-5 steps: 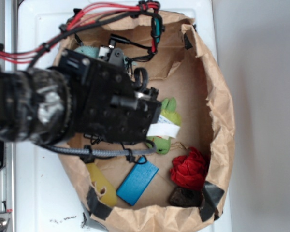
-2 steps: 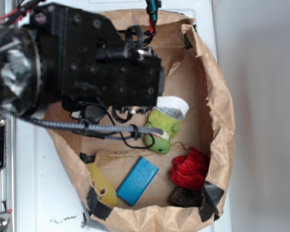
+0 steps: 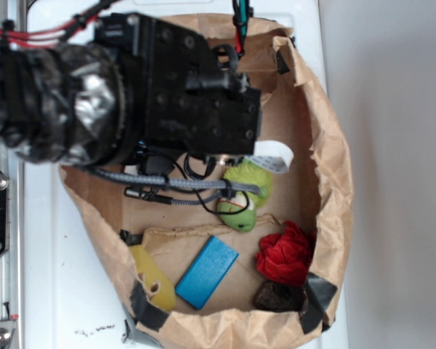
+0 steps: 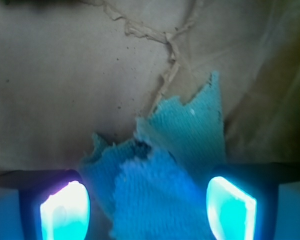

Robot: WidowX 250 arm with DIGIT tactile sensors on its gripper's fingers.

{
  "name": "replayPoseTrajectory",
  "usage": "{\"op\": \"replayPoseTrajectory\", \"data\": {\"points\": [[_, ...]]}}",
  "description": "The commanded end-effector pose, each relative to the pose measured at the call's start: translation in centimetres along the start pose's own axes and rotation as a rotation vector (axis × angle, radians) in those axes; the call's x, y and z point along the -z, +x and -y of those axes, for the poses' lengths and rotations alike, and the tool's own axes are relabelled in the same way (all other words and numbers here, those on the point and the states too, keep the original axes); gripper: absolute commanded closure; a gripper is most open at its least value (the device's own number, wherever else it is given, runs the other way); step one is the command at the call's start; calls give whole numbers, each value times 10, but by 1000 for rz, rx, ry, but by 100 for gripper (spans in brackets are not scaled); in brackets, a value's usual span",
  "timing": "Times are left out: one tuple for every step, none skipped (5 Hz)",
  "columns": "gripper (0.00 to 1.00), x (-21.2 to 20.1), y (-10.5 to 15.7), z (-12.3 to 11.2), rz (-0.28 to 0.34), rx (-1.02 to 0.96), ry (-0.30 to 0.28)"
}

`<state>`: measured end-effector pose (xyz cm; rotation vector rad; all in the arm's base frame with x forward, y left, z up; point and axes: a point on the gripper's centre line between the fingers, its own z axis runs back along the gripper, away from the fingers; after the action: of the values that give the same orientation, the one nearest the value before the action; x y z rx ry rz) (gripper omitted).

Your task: Grab the blue cloth.

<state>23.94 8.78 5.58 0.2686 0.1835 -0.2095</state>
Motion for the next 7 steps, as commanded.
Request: {"op": "replayPoseTrajectory", "data": {"points": [[0, 12, 0, -8, -39, 12, 9], [0, 30, -28, 4, -46, 18, 38], [0, 37, -44, 12, -32, 18, 64], [100, 38, -53, 17, -2, 3, 73], [100, 38, -49, 16, -1, 0, 67], [100, 38, -47, 16, 1, -2, 58], [100, 39, -47, 16, 1, -11, 51]]}}
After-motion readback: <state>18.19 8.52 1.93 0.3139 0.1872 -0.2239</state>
